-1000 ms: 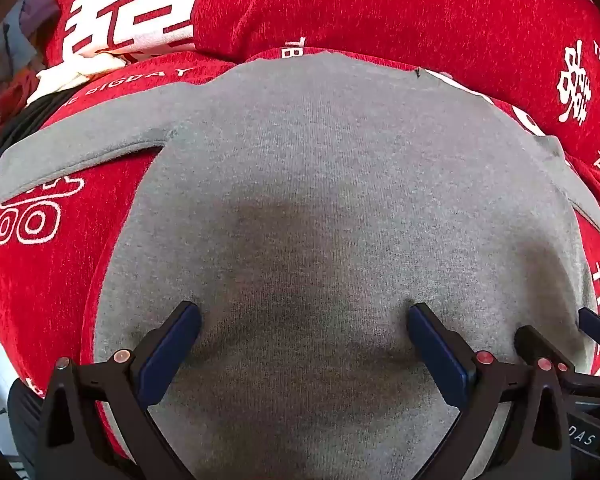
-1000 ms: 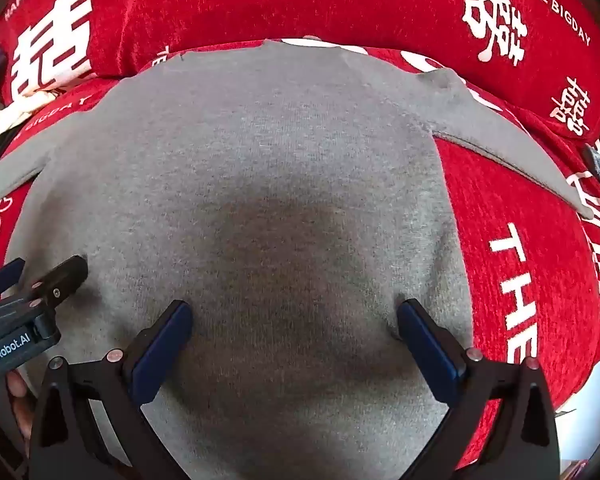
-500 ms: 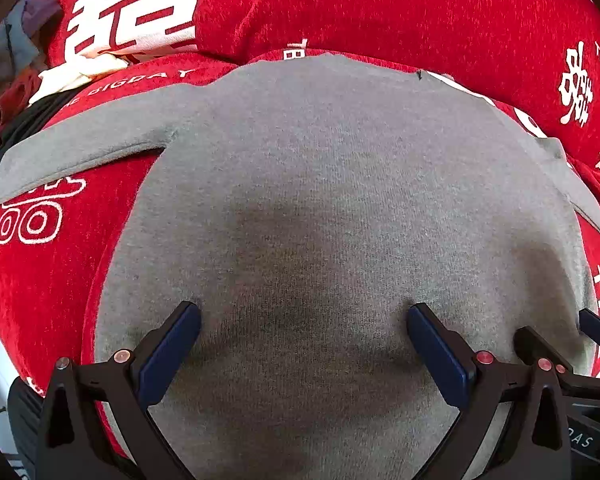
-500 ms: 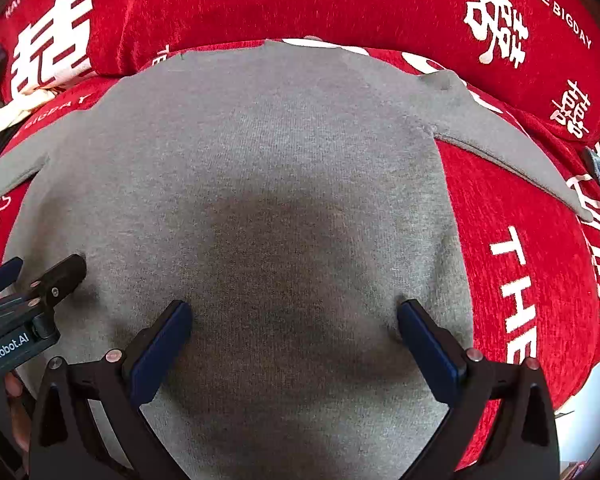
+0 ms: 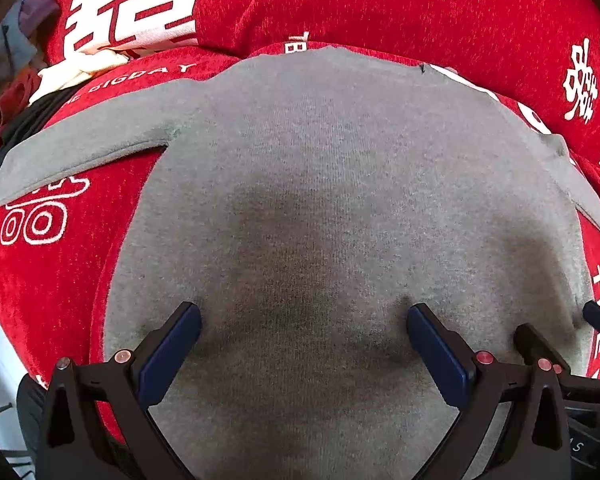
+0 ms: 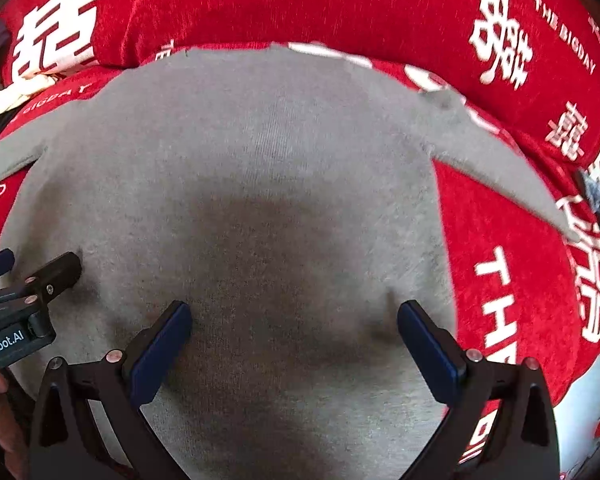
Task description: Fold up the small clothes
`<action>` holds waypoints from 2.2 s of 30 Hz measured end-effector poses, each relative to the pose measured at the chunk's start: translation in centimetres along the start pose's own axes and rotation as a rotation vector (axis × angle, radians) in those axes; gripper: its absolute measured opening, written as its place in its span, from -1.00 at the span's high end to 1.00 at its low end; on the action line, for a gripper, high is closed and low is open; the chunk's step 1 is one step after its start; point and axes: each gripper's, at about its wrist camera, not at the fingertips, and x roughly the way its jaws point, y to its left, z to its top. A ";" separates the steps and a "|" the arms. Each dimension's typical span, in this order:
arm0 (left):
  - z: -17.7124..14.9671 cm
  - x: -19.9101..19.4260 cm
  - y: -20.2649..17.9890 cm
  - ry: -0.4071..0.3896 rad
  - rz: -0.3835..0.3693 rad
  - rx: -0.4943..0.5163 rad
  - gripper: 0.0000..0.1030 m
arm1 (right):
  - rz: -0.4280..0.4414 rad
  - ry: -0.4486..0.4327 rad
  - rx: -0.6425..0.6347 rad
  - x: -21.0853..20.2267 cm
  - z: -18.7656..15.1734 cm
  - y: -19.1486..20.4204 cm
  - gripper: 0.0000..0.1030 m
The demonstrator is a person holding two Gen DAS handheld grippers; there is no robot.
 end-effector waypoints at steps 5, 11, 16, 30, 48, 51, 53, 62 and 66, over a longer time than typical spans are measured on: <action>0.1 -1.0 -0.2 -0.027 0.012 0.004 -1.00 | 0.007 -0.071 -0.005 -1.7 0.5 -0.5 -0.99; 0.6 -2.0 -0.6 -0.044 0.024 0.005 -1.00 | 0.013 -0.121 -0.016 -3.1 0.9 -0.5 -0.99; 0.9 -2.6 -1.1 -0.059 0.038 0.015 -1.00 | 0.034 -0.138 -0.010 -3.4 1.0 -0.9 -0.99; 1.3 -3.1 -3.1 -0.074 0.086 0.051 -1.00 | 0.070 -0.167 0.023 -3.2 1.5 -2.3 -0.99; 5.0 -3.1 -6.6 -0.085 0.118 0.084 -1.00 | 0.033 -0.222 0.068 -3.2 4.8 -5.4 -0.99; 5.9 -3.0 -8.1 -0.089 0.115 0.100 -1.00 | 0.026 -0.222 0.093 -2.9 5.1 -6.9 -0.99; 6.4 -3.1 -9.3 -0.098 0.114 0.116 -1.00 | 0.019 -0.221 0.112 -2.7 5.3 -8.0 -0.99; 8.6 -2.0 -15.5 -0.106 0.105 0.192 -1.00 | -0.019 -0.213 0.213 -1.3 5.8 -14.3 -0.99; 9.2 -1.2 -18.5 -0.103 0.101 0.230 -1.00 | -0.043 -0.208 0.263 -0.8 5.8 -17.4 -0.99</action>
